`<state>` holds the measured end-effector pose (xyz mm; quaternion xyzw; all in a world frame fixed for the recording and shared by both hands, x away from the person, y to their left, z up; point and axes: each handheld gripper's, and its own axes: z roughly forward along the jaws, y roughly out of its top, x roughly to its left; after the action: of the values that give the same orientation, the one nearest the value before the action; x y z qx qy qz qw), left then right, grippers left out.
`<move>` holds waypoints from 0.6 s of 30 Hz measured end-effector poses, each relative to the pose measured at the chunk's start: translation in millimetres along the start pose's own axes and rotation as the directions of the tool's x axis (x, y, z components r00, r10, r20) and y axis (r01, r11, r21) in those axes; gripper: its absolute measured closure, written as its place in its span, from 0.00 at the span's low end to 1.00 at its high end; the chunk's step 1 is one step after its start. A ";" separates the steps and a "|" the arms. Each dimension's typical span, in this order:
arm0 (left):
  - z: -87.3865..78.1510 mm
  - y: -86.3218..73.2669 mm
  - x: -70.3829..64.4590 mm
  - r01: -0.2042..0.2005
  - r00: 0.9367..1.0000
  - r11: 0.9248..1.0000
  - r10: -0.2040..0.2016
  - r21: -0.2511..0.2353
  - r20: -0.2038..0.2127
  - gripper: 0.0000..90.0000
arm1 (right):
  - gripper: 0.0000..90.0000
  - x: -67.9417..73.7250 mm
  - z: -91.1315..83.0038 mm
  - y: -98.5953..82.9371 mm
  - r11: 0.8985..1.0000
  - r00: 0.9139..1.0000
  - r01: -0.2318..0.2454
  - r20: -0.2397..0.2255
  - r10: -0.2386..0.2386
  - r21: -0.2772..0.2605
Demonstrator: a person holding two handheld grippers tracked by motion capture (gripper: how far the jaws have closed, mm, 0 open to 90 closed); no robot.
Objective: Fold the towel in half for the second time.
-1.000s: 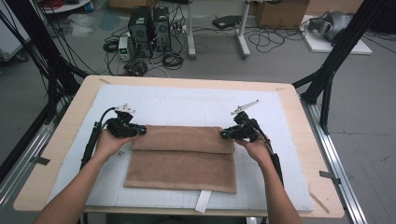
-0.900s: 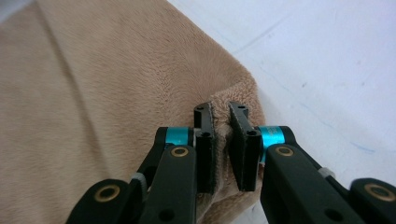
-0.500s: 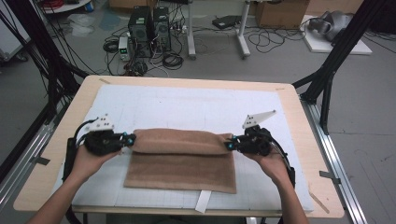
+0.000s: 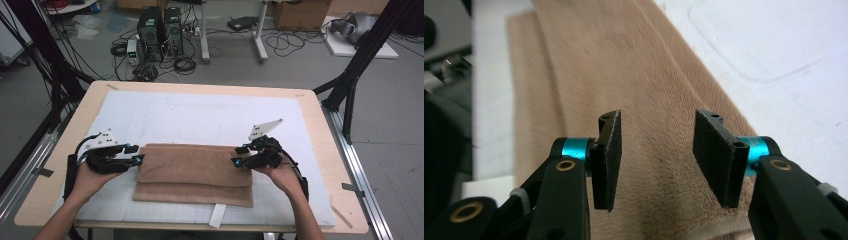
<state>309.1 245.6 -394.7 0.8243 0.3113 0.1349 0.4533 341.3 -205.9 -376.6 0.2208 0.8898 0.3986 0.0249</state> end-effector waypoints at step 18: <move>10.6 -14.6 -10.8 -0.029 1.000 0.997 0.028 0.074 0.011 0.94 | 0.94 12.1 20.7 -22.9 0.997 0.998 0.054 0.032 -0.055 0.055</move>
<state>300.4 237.5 -412.0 0.8456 0.3021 0.1255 0.4218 326.4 -199.9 -405.5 0.2038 0.9055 0.3696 0.0447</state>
